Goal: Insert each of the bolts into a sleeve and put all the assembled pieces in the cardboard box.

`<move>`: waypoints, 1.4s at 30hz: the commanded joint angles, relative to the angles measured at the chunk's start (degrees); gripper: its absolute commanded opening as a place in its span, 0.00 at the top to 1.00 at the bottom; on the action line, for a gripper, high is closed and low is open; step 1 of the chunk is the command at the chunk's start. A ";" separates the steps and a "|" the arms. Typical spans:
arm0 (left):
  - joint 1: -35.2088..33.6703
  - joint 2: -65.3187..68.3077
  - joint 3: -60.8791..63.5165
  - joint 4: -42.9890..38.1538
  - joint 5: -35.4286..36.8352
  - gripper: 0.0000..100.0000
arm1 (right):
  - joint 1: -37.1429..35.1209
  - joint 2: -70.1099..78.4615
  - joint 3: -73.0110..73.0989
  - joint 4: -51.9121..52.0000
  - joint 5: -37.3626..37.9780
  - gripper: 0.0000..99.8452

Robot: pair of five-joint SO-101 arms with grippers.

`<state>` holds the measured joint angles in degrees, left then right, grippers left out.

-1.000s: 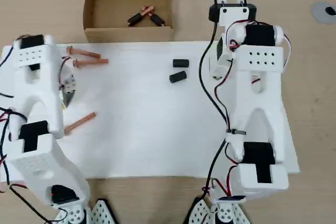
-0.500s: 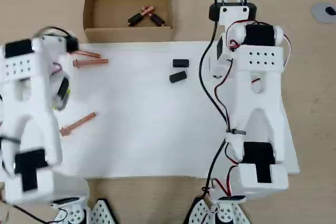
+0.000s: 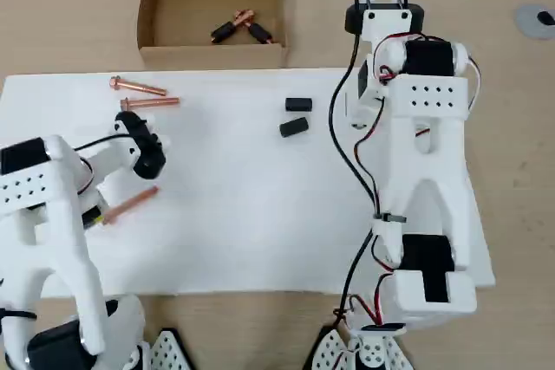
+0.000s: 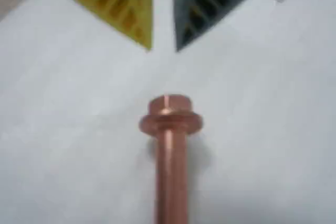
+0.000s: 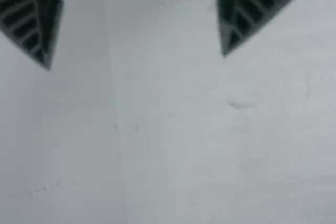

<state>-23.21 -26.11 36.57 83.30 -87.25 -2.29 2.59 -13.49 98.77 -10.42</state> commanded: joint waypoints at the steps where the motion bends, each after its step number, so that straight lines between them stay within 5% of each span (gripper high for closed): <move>1: -0.44 -1.89 4.75 -7.82 -0.62 0.96 | -0.75 -3.03 0.04 -0.70 0.26 0.75; 6: -0.26 -1.89 7.12 -9.49 1.76 0.95 | -0.84 -3.03 0.04 -0.62 0.26 0.75; 17: -0.26 -1.71 7.21 -9.93 2.29 0.76 | -0.84 -3.03 0.04 -0.53 0.18 0.75; 35: 3.52 -1.36 11.08 -18.90 2.37 0.76 | -0.92 -3.03 0.04 -0.44 0.18 0.75; 42: 6.24 -1.36 11.08 -19.43 2.37 0.86 | -0.66 -3.38 0.04 -0.35 0.26 0.75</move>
<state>-17.85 -26.46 47.91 65.10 -85.23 -2.29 2.59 -13.49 98.77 -10.42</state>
